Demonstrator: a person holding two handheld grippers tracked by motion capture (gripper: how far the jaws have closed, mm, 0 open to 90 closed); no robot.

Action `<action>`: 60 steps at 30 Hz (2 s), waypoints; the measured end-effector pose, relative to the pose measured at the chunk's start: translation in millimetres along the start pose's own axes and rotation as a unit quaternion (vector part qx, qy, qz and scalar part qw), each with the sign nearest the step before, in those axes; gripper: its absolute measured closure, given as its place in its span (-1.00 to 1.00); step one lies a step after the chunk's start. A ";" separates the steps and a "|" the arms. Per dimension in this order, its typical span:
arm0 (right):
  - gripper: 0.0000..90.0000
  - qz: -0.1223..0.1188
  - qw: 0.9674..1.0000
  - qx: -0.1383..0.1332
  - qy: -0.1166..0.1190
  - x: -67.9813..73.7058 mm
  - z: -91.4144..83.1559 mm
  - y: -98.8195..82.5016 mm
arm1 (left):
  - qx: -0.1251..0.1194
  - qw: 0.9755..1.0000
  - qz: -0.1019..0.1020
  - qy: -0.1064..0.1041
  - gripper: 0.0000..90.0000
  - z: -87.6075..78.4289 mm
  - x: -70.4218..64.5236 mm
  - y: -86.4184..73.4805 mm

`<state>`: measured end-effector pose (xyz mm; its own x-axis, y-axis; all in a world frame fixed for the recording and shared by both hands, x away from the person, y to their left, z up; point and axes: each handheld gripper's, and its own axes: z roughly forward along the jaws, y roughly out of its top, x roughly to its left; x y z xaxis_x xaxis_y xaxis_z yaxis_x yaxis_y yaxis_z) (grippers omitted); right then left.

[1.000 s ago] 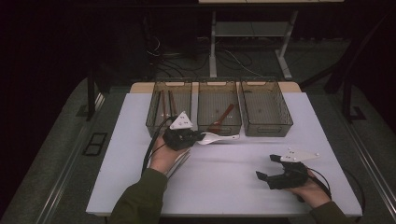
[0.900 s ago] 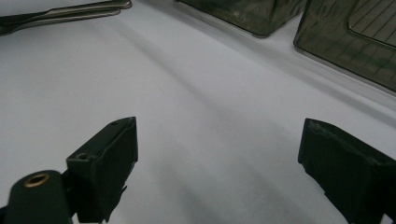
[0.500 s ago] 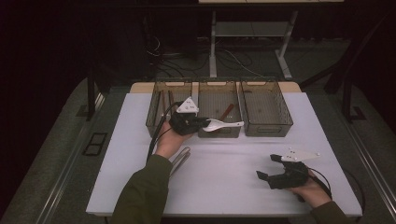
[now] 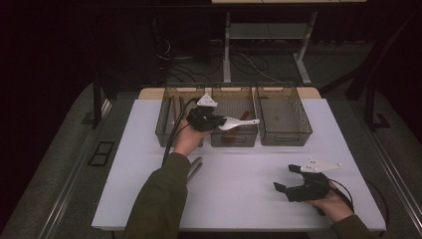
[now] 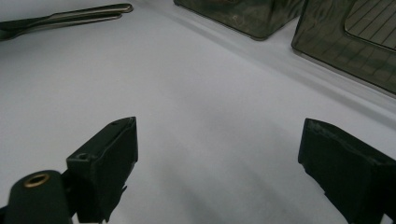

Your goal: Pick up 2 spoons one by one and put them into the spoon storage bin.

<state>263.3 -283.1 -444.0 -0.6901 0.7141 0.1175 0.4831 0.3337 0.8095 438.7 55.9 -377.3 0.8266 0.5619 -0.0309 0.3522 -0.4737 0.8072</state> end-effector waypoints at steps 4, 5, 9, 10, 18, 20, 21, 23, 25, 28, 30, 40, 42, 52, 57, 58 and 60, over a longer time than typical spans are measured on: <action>-0.73 -0.002 1.000 0.000 0.000 -0.2 -0.4 0.0 | 0.014 1.000 -0.017 0.000 0.85 6.5 5.0 -5.3; -0.73 -0.002 1.000 0.000 0.000 -0.5 -0.6 0.0 | 0.014 1.000 -0.018 0.001 0.85 7.1 5.6 -5.6; -0.73 -0.001 1.000 0.000 0.001 -0.1 -1.1 0.2 | 0.021 1.000 -0.014 0.004 0.85 5.4 7.0 -5.3; -0.73 -0.001 1.000 0.000 0.000 -0.1 -1.0 0.1 | 0.021 1.000 -0.014 0.005 0.85 4.6 7.4 -5.6; -0.73 -0.001 1.000 0.002 0.000 0.4 -0.1 0.2 | 0.031 0.999 -0.023 0.009 0.77 3.9 9.9 -9.3; -0.73 -0.001 1.000 0.001 -0.001 0.3 -0.2 0.2 | 0.015 0.999 -0.036 0.008 0.56 4.2 8.7 -7.9; -0.73 -0.001 1.000 0.001 -0.001 0.2 -0.3 0.1 | 0.017 0.999 -0.030 0.007 0.47 3.7 9.1 -7.2; -0.73 -0.001 1.000 0.000 -0.001 -0.1 -0.3 0.0 | 0.017 1.000 -0.022 0.004 0.44 4.4 7.2 -6.8; -0.73 -0.002 1.000 0.000 0.000 -0.2 -0.4 0.0 | 0.019 1.000 -0.021 0.002 0.39 4.4 6.3 -6.6; -0.73 -0.002 1.000 0.000 0.000 -0.3 -0.5 0.0 | 0.013 1.000 -0.024 -0.005 0.33 3.4 4.1 -5.8; -0.73 -0.002 1.000 0.000 -0.001 -0.2 -0.5 0.1 | 0.007 1.000 -0.022 -0.008 0.29 1.4 2.3 -4.7; -0.73 -0.001 1.000 0.002 -0.001 0.2 0.2 -0.1 | -0.009 0.999 -0.030 -0.024 -0.02 -15.6 -12.3 -10.5; -0.73 -0.002 1.000 0.003 -0.002 0.1 0.8 0.0 | -0.005 0.999 -0.026 -0.024 -0.06 -19.9 -15.0 -14.6; -0.73 -0.003 1.000 0.006 -0.003 0.4 1.9 -0.3 | -0.002 0.999 -0.033 -0.029 -0.31 -43.1 -27.6 -38.5; -0.73 -0.001 1.000 0.007 -0.004 1.1 1.8 -0.2 | -0.009 0.999 -0.042 -0.017 -0.38 -56.3 -33.9 -55.2; -0.73 -0.001 1.000 0.008 -0.004 1.2 1.8 -0.2 | -0.007 0.999 -0.043 -0.014 -0.39 -59.1 -35.0 -58.6; -0.73 -0.001 1.000 0.004 -0.003 1.1 1.8 0.0 | -0.004 0.999 -0.041 -0.005 -0.41 -66.0 -37.3 -64.7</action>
<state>263.5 -281.2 -444.9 -0.6877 0.7173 0.1115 0.4861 0.3409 0.8046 356.1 110.3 -389.5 0.7997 0.5917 -0.1020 0.4143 -0.4209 0.8070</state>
